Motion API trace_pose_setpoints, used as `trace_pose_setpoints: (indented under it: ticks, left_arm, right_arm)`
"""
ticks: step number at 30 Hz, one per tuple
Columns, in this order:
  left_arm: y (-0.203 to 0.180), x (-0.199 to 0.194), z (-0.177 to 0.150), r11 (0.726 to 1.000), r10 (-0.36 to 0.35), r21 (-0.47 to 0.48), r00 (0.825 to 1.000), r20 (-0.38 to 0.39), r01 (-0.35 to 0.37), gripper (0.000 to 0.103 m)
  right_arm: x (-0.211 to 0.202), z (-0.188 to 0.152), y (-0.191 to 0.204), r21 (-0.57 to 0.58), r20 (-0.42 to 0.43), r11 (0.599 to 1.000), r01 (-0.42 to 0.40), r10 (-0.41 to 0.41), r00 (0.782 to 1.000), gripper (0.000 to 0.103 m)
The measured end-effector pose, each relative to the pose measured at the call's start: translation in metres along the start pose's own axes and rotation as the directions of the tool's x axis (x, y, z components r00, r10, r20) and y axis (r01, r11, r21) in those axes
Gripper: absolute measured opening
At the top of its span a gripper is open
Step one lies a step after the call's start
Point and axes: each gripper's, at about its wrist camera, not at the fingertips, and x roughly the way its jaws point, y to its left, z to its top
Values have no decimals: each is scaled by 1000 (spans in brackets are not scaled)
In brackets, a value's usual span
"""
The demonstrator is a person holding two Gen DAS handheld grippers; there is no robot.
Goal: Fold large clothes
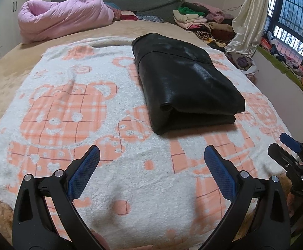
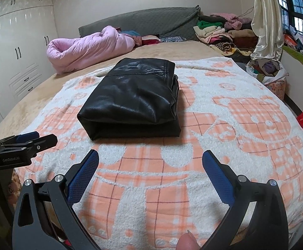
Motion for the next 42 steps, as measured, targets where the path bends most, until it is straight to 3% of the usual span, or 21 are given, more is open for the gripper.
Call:
trace_pose_setpoints:
  ticks: [42]
  left_arm:
    - [5,-2,0,1000,16,8,1000,-1,-16,94]
  right_arm:
    - [1,-1,2,-8,-12,1000,2,-2,1000,99]
